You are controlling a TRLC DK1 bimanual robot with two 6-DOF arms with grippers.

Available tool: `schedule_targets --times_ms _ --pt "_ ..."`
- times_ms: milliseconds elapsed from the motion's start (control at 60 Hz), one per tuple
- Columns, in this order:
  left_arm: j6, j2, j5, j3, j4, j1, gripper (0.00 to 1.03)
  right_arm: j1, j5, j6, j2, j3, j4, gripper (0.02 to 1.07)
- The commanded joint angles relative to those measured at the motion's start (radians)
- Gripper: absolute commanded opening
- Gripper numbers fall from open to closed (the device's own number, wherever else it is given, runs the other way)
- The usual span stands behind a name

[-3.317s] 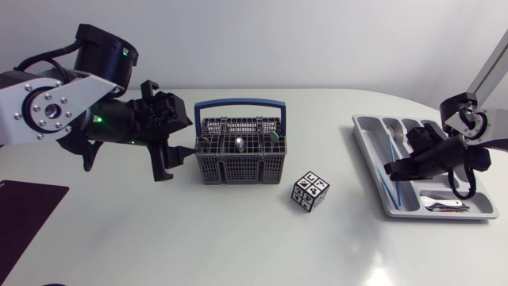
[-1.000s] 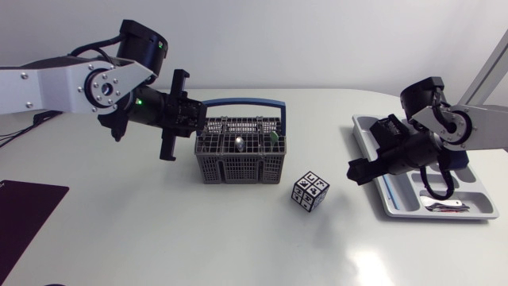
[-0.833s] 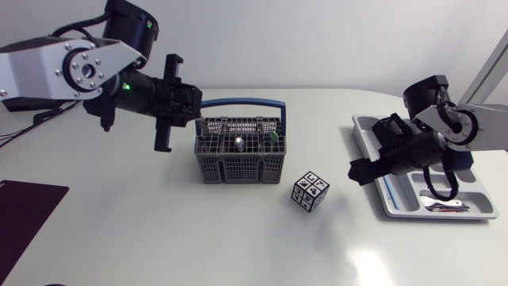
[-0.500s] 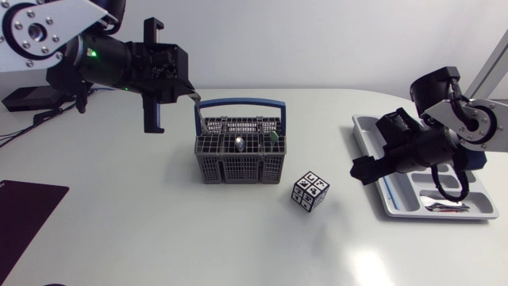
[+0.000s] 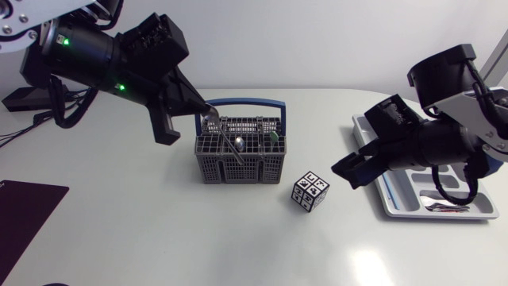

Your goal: Transfer all utensils from the basket to the drawer tray.

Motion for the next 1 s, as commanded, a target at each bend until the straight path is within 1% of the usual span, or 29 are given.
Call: schedule_targets --times_ms 0,100,183,283,333,383,467,500,550,650,817,983 --pt "-0.115 -0.016 0.030 -0.004 -0.016 -0.042 0.04 0.062 -0.026 0.012 -0.034 0.012 -0.021 1.02" --pt "-0.149 -0.041 0.033 -0.030 -0.011 -0.099 0.04 0.135 -0.094 0.015 -0.045 0.043 -0.053 1.02" --pt "-0.155 -0.042 0.051 -0.056 -0.002 -0.143 0.04 0.184 -0.147 0.022 -0.044 0.067 -0.067 1.00" --pt "-0.153 -0.042 0.063 -0.106 0.038 -0.180 0.04 0.203 -0.250 0.027 -0.033 0.096 -0.087 0.97" --pt "-0.156 -0.042 0.077 -0.126 0.058 -0.187 0.04 0.207 -0.285 0.028 -0.028 0.109 -0.092 0.96" --pt "-0.160 -0.037 0.100 -0.138 0.068 -0.192 0.04 0.216 -0.307 0.028 -0.022 0.115 -0.095 0.92" --pt "-0.173 -0.033 0.119 -0.152 0.094 -0.209 0.04 0.226 -0.367 0.025 -0.013 0.126 -0.106 0.92" --pt "-0.179 -0.031 0.122 -0.153 0.105 -0.217 0.04 0.229 -0.382 0.024 -0.008 0.127 -0.109 0.91" --pt "-0.189 -0.021 0.131 -0.152 0.114 -0.223 0.04 0.246 -0.394 0.018 -0.002 0.129 -0.113 0.87" --pt "-0.206 -0.010 0.145 -0.139 0.119 -0.238 0.04 0.279 -0.394 0.004 0.007 0.123 -0.112 0.86" --pt "-0.216 0.004 0.146 -0.132 0.125 -0.263 0.04 0.289 -0.396 -0.010 0.027 0.119 -0.098 0.59" --pt "-0.221 0.009 0.146 -0.121 0.127 -0.264 0.04 0.296 -0.396 -0.016 0.027 0.112 -0.087 0.36"
